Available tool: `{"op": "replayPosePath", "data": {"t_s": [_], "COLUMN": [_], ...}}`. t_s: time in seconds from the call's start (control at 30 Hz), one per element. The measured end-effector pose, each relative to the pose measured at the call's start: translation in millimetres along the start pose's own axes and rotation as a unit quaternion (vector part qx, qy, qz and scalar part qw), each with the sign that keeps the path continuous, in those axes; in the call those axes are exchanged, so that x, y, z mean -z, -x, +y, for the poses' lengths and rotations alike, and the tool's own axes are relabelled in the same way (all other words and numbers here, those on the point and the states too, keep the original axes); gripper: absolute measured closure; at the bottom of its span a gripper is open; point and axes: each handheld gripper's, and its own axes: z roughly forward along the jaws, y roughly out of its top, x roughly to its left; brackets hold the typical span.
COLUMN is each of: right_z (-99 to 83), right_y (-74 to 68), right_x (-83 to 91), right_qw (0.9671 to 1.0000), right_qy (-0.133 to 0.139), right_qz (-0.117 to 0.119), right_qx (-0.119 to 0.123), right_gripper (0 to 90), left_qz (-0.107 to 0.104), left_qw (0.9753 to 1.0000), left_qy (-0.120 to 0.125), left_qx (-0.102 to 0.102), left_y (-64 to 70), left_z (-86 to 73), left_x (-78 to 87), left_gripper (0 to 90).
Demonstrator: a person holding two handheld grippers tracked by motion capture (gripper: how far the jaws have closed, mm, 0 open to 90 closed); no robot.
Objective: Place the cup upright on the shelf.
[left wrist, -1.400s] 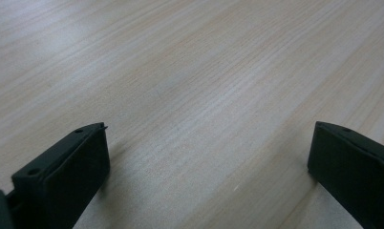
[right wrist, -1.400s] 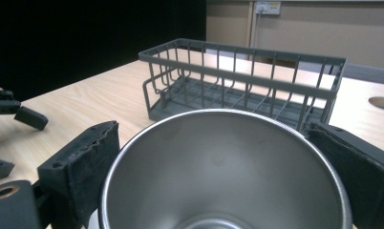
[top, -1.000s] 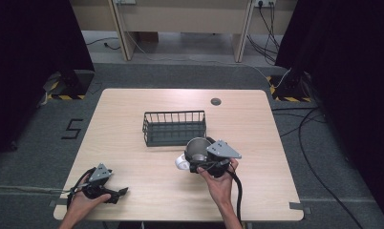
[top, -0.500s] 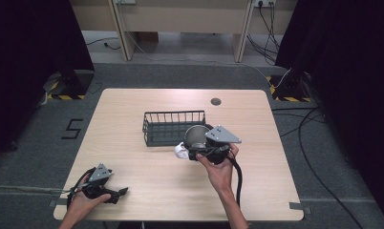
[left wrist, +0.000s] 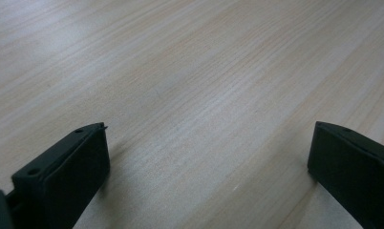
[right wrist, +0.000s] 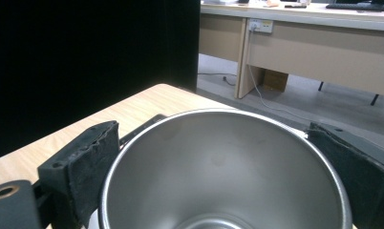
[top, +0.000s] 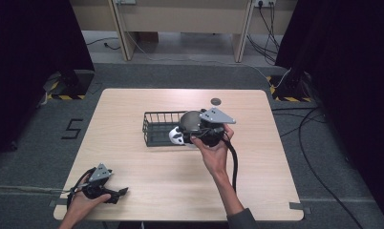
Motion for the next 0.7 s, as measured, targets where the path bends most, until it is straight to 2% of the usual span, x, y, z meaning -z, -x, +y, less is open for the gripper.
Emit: {"op": "replayPosePath", "data": {"t_s": [0.4, 0.7], "right_z": [18.9, 25.7], "right_y": [13.8, 19.0], "right_x": [-24.1, -42.1], "right_qw": [0.9998, 0.9995], "right_qy": [-0.007, -0.012], "right_qz": [-0.019, -0.027], "right_qx": [-0.006, -0.007], "right_gripper": [6.5, 6.5], "left_qz": [0.000, -0.001], "left_qw": [1.0000, 1.0000], "left_qy": [0.001, 0.002], "left_qx": [0.000, 0.001], "left_y": [0.1, 0.3], "left_z": [0.0, -0.1], "left_x": [0.0, -0.1], "left_gripper": [0.0, 0.0]}}
